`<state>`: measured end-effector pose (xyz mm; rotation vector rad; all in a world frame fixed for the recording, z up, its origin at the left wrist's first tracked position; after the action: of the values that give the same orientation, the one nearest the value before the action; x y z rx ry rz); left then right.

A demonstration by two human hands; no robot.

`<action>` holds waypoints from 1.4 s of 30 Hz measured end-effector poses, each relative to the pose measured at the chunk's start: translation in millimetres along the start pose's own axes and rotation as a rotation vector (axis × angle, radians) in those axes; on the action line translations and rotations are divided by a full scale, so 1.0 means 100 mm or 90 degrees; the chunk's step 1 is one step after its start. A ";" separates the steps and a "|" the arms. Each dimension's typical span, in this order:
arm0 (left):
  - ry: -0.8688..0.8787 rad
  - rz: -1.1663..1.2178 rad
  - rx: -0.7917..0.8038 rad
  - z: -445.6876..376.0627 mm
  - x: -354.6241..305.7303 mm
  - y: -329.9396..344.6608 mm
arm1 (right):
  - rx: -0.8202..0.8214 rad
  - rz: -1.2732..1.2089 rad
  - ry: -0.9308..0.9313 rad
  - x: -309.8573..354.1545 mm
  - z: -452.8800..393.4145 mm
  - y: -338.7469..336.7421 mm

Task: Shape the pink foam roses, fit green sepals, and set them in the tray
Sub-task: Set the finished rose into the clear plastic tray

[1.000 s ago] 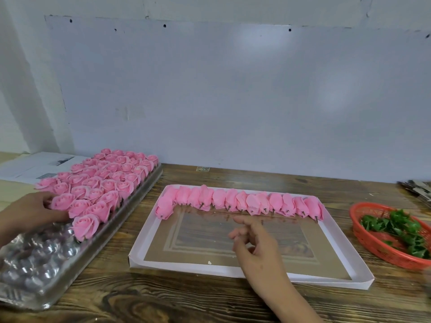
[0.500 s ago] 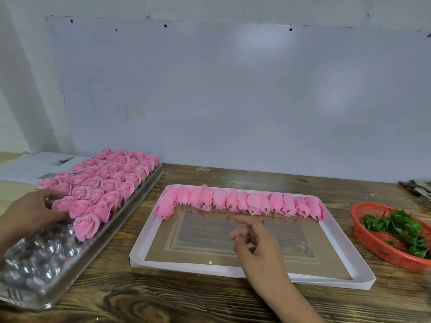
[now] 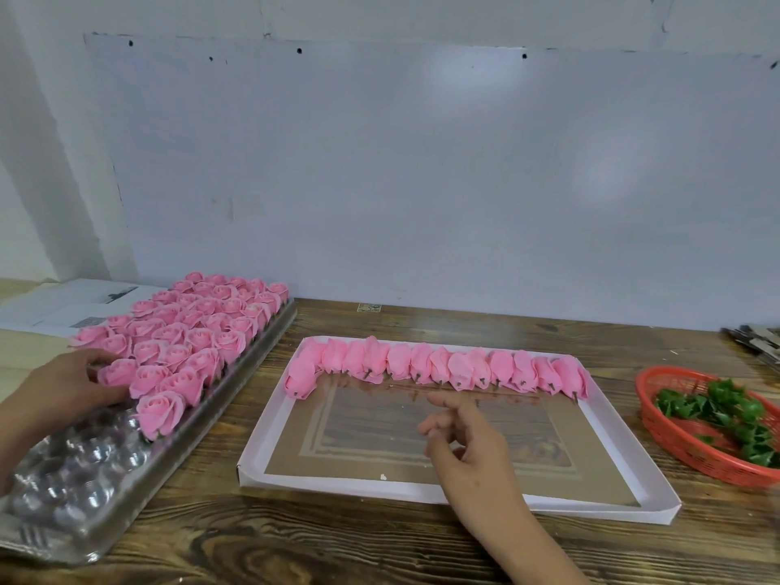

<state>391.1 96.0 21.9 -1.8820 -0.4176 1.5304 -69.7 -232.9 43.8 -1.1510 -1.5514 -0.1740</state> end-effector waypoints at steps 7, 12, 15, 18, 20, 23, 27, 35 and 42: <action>-0.015 0.062 -0.106 0.50 -0.52 -0.18 | 0.007 0.016 -0.001 -0.01 0.00 0.03; 0.346 0.034 0.033 2.04 -1.93 0.62 | 0.003 0.026 -0.008 0.01 0.00 0.01; 0.413 -0.002 0.267 2.55 -2.19 1.39 | 0.003 0.026 -0.006 0.02 0.00 0.01; 0.429 -0.013 0.316 2.64 -2.32 1.80 | 0.000 0.029 -0.009 0.03 0.00 0.01; 0.437 -0.015 0.323 2.67 -2.43 1.95 | 0.004 0.033 -0.010 0.04 0.00 0.01; 0.460 -0.044 0.320 2.70 -2.48 2.11 | 0.005 0.039 -0.011 0.03 -0.01 0.01; 0.527 -0.067 0.261 2.76 -2.43 2.11 | 0.003 0.053 -0.019 0.03 -0.01 0.02; 0.661 -0.187 0.058 2.95 -2.56 1.97 | -0.064 0.190 0.051 -0.21 -0.15 -0.38; 0.665 -0.190 0.025 2.94 -2.60 1.96 | -0.103 0.392 0.282 -0.97 -0.52 -1.36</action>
<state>11.7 -121.9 56.7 -2.1632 -0.1542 0.2434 -145.8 -390.7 44.7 -1.5445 -0.7634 -0.1287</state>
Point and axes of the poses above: each hand's wrist, its own z-axis away from the middle knuckle, its own y-axis out of the palm, x = y × z, the point moved 10 cm from there along -z, towards the middle knuckle, and after that the axes turned 10 degrees about z, right-handed, at the moved point
